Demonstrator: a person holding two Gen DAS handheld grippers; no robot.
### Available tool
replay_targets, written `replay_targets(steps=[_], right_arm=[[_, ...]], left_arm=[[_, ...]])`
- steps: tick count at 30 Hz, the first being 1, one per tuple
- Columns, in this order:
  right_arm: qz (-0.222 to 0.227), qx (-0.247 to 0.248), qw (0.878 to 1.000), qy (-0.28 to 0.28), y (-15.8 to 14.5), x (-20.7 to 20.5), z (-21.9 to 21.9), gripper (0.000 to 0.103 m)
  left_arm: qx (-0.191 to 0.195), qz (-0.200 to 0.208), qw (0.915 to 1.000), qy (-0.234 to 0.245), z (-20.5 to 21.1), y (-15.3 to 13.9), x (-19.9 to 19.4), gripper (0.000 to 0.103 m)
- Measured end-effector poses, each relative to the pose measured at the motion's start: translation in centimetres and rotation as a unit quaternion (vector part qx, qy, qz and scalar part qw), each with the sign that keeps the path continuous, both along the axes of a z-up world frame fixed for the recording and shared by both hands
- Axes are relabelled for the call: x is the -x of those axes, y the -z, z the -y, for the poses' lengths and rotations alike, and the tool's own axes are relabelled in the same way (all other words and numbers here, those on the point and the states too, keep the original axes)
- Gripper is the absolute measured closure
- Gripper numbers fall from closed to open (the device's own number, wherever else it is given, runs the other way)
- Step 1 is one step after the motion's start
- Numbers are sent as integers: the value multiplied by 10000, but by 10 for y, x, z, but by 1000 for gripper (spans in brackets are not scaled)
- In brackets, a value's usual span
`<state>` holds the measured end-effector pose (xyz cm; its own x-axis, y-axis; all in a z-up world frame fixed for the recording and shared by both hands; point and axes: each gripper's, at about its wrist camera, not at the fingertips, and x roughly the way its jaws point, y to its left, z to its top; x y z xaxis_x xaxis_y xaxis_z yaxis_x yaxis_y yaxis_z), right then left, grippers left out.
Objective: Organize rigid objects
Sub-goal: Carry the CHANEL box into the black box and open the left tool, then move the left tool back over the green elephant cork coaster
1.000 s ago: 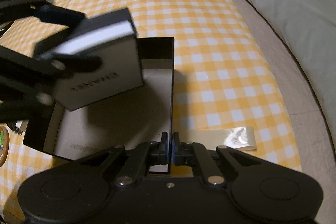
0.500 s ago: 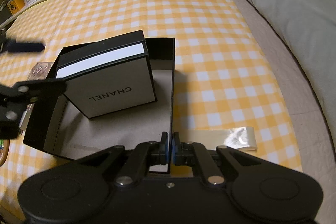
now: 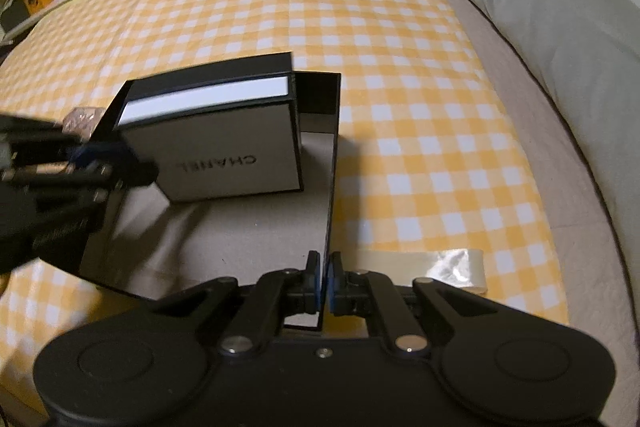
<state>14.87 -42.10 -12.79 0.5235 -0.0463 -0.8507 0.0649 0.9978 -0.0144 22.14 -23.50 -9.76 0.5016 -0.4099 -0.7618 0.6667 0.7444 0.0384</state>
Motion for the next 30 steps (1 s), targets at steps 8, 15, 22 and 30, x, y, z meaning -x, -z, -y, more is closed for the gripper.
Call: replay_targets(steps=[8,15,22,30], right_arm=[[39,251,9994,-224,1,2,-7,99],[45,350,9988,-353,1,3,-10,97],[54,185,9995,-267,2,3,-6,97],[99,228,9992,-315,3,3,-7,98]], left_arm=[[104,50,9997,-216,19,3,-15,87],[123,124,9996,-210,26,5,-15,85],[311,-98,9990,-307,13,-1,-11,65],[512,-150,9982,-284,-28,-30,16,51]])
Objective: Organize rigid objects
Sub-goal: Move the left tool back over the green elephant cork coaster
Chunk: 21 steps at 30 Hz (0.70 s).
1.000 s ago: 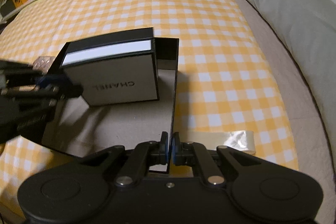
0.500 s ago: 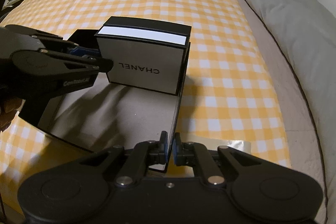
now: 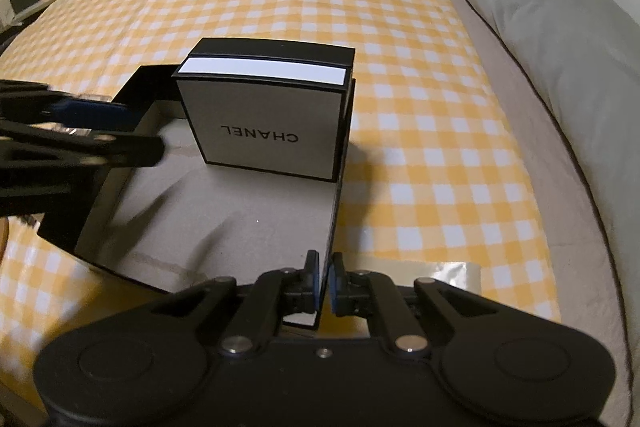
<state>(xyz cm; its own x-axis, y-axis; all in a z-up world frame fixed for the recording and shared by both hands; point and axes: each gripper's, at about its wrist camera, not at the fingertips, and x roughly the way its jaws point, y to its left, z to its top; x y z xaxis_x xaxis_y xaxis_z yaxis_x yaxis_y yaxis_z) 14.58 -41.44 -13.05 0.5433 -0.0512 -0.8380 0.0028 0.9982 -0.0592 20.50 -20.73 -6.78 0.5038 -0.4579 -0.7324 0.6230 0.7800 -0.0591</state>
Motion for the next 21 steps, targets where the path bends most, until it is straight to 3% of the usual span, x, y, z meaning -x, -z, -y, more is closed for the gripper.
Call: replay_targets(steps=[8,15,21], right_arm=[[44,64,9999,-95,0,1,0,98],[67,167,9996,-212,1,2,-2,97],[64,215,9995,-214,1,2,-3,97]], left_arm=[[228,69,9993,-281,-69,-41,41,36],[329,396,9962,-700,-122,-74,67,1],[365,461,9938,-947,-158,-86,77,0]])
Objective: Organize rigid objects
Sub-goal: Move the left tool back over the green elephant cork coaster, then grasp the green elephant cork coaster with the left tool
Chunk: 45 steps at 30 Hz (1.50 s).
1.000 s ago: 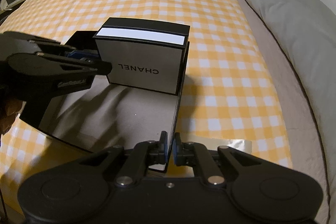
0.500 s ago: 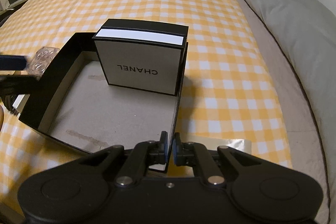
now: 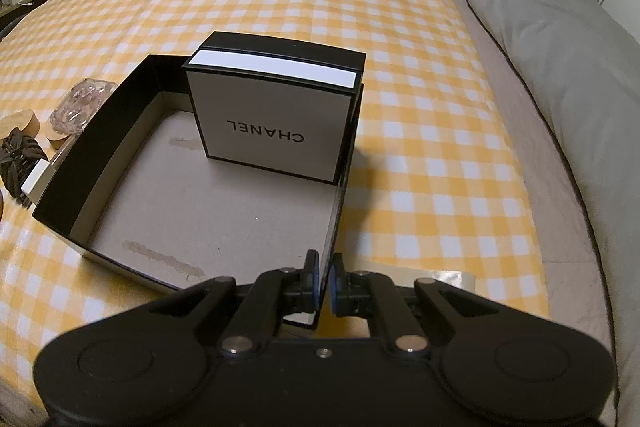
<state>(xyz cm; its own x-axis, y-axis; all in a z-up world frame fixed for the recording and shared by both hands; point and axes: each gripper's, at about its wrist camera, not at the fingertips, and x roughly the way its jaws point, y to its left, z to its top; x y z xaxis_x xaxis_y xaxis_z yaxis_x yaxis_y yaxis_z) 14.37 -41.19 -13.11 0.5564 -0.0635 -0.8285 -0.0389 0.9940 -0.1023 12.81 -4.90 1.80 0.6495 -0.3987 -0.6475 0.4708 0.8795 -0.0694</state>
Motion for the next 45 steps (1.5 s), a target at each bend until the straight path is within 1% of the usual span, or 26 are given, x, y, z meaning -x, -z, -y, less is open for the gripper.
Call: replay_targets(steps=[4,5,7,10,13,16,19,24,28,31,34,37,39,43,45], right_arm=[[-3,-60,10000,47,0,0,0,97],[-6,-95,9999,71,-1,0,1,97],[-4,-142,9998,111,-1,0,2,97],[15,-142,9998,133,0,1,1,97],[17,-113,9998,144,0,1,0,97],[-27,-117,9998,162,1,1,-1,97],[-104,-150,9997,187,2,-1,0,97],[-190,-256,9991,281,2,-2,1,98],[-224,-307,9987,340,2,-2,2,98],[-233,-285,9987,352,2,-3,0,98],[-236,-290,9986,366,2,-3,0,98],[-237,-283,9987,362,2,-3,0,98],[-238,-281,9987,361,2,-3,0,98],[-238,-277,9987,362,2,-3,0,98],[-239,-275,9987,364,2,-3,0,98]], left_arm=[[18,-71,9991,-422,-28,8,-5,0],[-16,-77,9986,-528,-34,13,-7,0],[-209,-107,9981,-577,-41,23,-12,0],[-602,-279,9968,-450,-48,38,-21,0],[-824,-627,9945,-149,-52,54,-30,0],[-931,-1067,9899,87,-53,74,-38,0],[-989,-1510,9835,152,-53,94,-46,0],[-1288,-1764,9758,133,-52,123,-50,0],[-1299,-2003,9710,156,-54,139,-55,0],[-1364,-1872,9726,180,-55,143,-58,0],[-1351,-1885,9727,103,-56,143,-63,0],[-1500,-2152,9649,-143,-60,151,-69,0],[-1424,-2168,9656,-168,-63,150,-69,0],[-1446,-2208,9644,-191,-63,150,-71,0],[-1422,-2211,9647,-186,-63,150,-71,3]])
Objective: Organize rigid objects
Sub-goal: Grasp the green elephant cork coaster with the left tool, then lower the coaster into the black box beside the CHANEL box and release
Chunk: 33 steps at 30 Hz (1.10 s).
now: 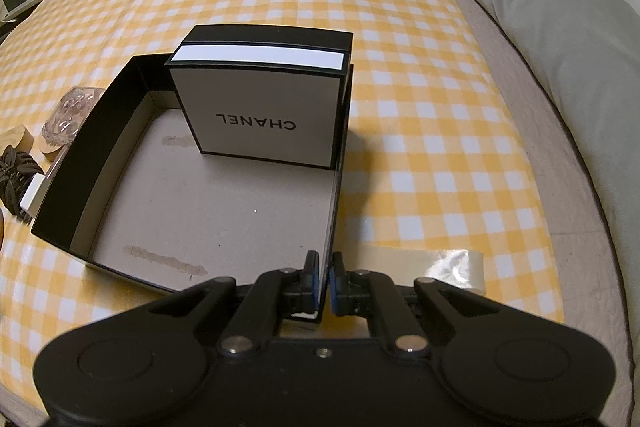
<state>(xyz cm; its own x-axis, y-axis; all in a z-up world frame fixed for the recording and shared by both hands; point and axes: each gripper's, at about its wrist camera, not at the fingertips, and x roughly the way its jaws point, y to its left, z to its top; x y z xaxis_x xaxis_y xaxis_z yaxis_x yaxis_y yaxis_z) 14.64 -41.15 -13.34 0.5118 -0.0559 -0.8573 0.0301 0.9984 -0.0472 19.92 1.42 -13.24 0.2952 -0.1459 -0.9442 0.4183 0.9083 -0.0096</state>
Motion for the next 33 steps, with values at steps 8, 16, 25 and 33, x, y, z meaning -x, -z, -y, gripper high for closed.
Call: replay_targets(steps=[8,16,25,33], right_arm=[[0,8,10000,-2,0,0,0,98],[1,35,10000,-10,0,0,-1,98],[-11,-263,9995,148,0,0,7,97],[238,-792,9946,619,-9,3,21,89]], left_arm=[[-163,365,9992,-26,7,-10,4,5],[857,1017,9911,-19,35,-60,20,5],[1587,1497,9716,914,137,-91,31,5],[1633,1700,9615,1412,219,-78,21,5]])
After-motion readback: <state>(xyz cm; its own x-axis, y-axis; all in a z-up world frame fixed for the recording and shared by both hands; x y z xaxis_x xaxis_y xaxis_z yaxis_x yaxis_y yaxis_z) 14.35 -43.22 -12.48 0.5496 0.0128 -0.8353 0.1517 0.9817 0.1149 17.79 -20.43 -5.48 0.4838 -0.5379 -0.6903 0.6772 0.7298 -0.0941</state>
